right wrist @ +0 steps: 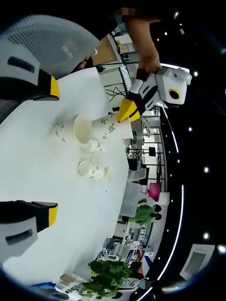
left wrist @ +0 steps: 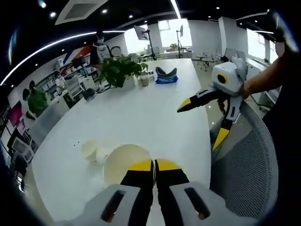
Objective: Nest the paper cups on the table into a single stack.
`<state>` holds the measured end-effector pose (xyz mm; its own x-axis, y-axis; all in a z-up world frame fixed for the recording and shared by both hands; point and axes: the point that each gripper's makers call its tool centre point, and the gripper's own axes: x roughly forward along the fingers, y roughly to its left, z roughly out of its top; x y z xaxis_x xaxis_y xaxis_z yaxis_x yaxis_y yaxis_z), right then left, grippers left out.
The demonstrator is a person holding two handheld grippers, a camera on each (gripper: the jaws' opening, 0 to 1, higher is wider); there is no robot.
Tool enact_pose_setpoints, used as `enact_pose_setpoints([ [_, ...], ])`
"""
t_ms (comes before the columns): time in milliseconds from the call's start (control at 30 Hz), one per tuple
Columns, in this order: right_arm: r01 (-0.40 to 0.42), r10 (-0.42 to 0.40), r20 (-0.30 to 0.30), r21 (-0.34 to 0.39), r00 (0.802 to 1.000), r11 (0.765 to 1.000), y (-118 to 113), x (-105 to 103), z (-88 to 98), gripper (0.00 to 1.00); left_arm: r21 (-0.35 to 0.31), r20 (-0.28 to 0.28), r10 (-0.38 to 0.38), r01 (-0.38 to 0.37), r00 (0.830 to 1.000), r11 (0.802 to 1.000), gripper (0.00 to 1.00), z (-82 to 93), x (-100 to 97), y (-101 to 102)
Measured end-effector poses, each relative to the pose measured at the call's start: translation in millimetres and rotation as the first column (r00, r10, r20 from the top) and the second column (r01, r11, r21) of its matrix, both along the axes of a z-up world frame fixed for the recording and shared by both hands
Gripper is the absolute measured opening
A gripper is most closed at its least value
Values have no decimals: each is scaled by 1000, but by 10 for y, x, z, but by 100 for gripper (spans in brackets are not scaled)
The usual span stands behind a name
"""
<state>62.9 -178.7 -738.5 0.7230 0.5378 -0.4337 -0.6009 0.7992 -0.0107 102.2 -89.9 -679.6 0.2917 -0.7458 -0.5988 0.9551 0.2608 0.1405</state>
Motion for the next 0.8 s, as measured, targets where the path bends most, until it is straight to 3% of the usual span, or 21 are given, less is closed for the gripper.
enact_pose_setpoints([
  [233, -1, 1, -1, -4, 1000, 1000, 11, -6, 5, 89, 22, 3, -24, 24, 1000, 999, 0, -128, -54, -78],
  [567, -3, 3, -6, -9, 1000, 1000, 6, -4, -10, 89, 21, 16, -44, 43, 999, 999, 0, 8, -100, -89],
  [800, -5, 5, -6, -13, 1000, 1000, 1, -1, -19, 89, 77, 12, -70, 69, 997, 995, 0, -110, -184, -56],
])
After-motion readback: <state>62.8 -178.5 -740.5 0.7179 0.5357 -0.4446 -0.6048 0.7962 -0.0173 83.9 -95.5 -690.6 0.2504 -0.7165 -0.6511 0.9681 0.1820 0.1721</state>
